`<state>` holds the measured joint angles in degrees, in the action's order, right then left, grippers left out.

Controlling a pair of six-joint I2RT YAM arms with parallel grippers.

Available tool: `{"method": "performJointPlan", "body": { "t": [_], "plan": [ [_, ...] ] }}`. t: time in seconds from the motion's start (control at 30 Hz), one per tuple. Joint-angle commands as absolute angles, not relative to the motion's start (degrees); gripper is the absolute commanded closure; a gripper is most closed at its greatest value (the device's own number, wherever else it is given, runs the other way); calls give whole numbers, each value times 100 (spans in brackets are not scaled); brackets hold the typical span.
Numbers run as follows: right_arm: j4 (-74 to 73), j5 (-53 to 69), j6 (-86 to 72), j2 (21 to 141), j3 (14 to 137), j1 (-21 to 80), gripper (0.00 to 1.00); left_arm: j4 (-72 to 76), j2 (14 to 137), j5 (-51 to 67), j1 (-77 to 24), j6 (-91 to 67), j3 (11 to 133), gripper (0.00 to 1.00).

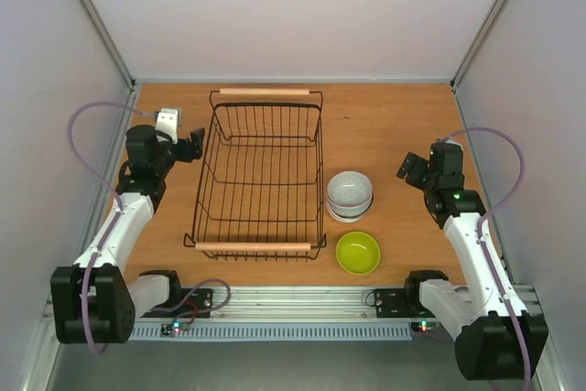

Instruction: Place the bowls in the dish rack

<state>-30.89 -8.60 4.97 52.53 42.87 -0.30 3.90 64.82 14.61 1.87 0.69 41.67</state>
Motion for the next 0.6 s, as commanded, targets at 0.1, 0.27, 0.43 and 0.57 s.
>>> {"method": "performJointPlan", "body": {
  "t": [0.1,0.27,0.43,0.57],
  "plan": [
    [-3566,-729,144,5738,4783,0,1,826,6311,1329,280,278,3858,14],
    [-4026,-836,10,6063,4975,0,1,912,6302,1332,321,272,3729,14],
    [-4003,-781,9,5651,4770,0,1,964,6285,1484,340,264,3666,13],
    [-4206,-732,62,5444,4756,0,1,942,6252,1559,338,264,3661,13]
  ]
}}
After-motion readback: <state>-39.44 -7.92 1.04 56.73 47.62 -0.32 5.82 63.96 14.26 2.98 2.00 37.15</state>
